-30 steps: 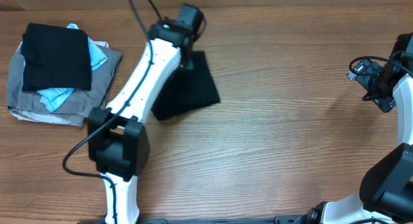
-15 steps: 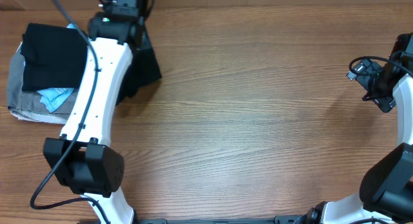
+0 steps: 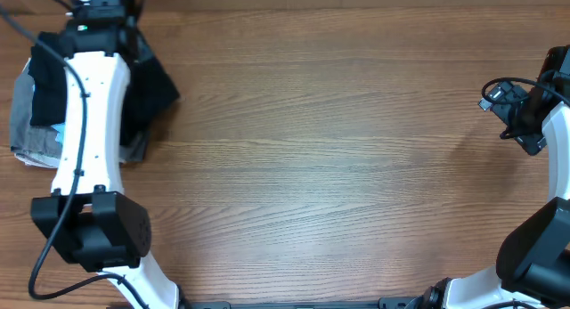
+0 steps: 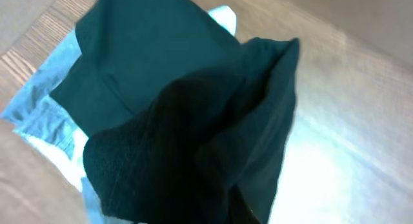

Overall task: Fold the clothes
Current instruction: 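Carry the black bundle leftward with the left gripper onto the stack, then release the bundle and press it flat on the stack with the left gripper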

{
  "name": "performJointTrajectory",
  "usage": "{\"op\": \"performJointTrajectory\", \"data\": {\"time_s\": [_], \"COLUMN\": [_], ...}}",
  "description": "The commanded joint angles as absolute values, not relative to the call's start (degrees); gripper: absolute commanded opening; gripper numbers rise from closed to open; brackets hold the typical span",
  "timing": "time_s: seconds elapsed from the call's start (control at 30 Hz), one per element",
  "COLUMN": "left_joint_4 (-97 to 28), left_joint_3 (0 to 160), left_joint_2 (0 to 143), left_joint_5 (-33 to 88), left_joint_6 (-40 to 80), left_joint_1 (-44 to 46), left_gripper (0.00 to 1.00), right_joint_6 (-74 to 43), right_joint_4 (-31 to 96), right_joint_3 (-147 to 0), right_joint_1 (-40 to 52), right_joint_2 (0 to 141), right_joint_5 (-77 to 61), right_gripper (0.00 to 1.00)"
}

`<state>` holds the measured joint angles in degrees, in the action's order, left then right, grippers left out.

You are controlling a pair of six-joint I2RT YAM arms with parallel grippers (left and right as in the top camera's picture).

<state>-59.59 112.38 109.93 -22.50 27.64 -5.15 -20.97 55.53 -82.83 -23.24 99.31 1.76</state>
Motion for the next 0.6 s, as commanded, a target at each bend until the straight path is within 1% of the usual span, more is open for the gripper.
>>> {"op": "performJointTrajectory", "data": {"time_s": [0.0,0.1,0.2,0.37,0.57], "left_joint_4": [-57.3,-54.3,-51.9,-50.5,-50.9], "left_joint_3": [113.5,113.5,113.5,113.5,113.5], "left_joint_2": [106.9,106.8,106.8,106.8,106.8], "left_joint_5": [-15.2,-5.5,0.0,4.0,4.1], "left_joint_6": [30.0,30.9,31.6,31.4,31.3], "left_joint_1": [-8.8,-13.0,-17.1,-22.6,-27.4], "left_gripper": [0.04,0.04,0.04,0.04,0.04], "right_joint_6": [-20.8,-20.9,-20.8,-20.8,-20.8], "right_joint_4": [55.4,55.4,55.4,55.4,55.4], "right_joint_3": [-82.9,-82.9,-82.9,-82.9,-82.9], "right_joint_1": [-23.3,-23.3,-23.3,-23.3,-23.3], "right_joint_2": [99.0,99.0,99.0,99.0,99.0], "right_joint_5": [2.3,2.3,2.3,2.3,2.3], "right_gripper": [1.00,1.00,1.00,1.00,1.00]}}
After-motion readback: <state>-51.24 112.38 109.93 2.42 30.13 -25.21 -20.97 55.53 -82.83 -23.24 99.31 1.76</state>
